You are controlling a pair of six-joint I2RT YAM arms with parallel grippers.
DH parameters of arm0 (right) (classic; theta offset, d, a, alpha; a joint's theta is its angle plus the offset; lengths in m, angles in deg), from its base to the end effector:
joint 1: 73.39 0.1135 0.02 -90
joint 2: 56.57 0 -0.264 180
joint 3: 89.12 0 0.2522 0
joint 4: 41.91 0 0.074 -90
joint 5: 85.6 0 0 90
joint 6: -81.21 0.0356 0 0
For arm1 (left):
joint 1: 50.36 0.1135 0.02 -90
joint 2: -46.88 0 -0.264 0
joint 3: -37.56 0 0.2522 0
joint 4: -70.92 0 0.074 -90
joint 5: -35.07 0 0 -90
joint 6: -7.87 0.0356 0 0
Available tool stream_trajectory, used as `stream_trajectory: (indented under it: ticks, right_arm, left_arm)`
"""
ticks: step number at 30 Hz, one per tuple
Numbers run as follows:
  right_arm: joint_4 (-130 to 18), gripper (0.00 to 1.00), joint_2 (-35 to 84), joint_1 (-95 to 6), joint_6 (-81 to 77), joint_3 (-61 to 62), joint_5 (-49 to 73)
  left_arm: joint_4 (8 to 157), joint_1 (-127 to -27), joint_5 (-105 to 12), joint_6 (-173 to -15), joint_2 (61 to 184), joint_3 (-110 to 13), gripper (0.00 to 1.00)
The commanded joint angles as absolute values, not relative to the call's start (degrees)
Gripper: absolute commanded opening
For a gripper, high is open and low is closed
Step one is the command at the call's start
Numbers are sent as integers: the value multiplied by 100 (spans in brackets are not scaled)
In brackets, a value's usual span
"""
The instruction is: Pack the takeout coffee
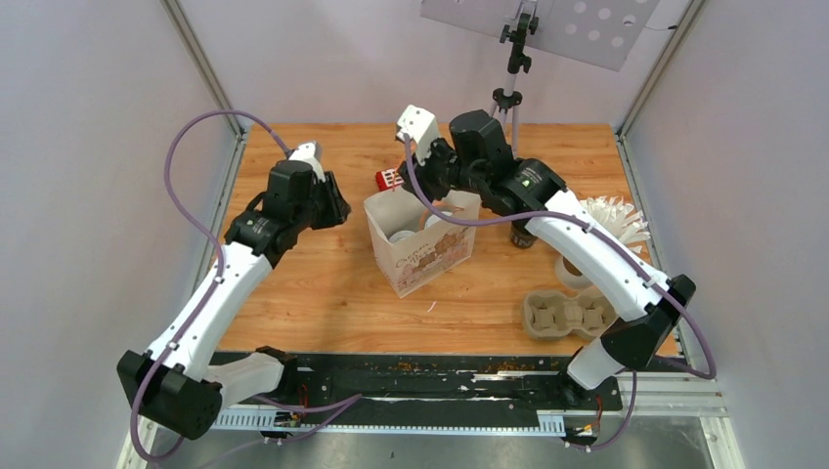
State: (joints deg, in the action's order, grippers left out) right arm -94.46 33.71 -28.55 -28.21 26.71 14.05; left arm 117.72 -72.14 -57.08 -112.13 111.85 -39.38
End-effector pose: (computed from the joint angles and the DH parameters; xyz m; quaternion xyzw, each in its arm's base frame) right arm 0.2412 0.2482 0.4367 -0.4891 0.6961 0.1845 0.4921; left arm 0.2280 -0.0897 0.3424 -0.0722 0.8833 -0.1872 0.4238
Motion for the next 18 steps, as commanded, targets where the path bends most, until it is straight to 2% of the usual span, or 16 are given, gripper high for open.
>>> stream_trajectory:
  ticks: [1,6,9,10,11,12,15,18]
  right_arm:
    - [-8909,51,2883,-2871,-2433,2741,491]
    - [-8692,53,2436,-2872,-2312,2653,-176]
    - [-8949,53,2313,-2876,-2047,2728,-839]
    - [-9102,53,2293,-2882,-1964,2756,-1171]
    - [-9249,54,2258,-2887,-1891,2767,-1518]
    - [-9363,55,2221,-2895,-1816,2728,-1945]
    - [-9823,59,2101,-3099,-1521,2566,-3093]
    - [-10325,57,1958,-3581,-1005,2378,-3354]
  left_arm:
    - [12273,-7226,-5860,-10913,10886,-4600,43]
    - [12611,-7225,-5718,-10784,10652,-5098,51]
    - [12780,-7225,-5669,-10763,10458,-5205,59]
    - [12843,-7225,-5665,-10756,10379,-5231,65]
    - [12908,-7225,-5656,-10747,10322,-5265,88]
    - [12970,-7225,-5641,-10725,10255,-5298,98]
    - [13194,-7225,-5545,-10656,10121,-5435,100]
    - [13408,-7225,-5528,-10592,10014,-5521,100]
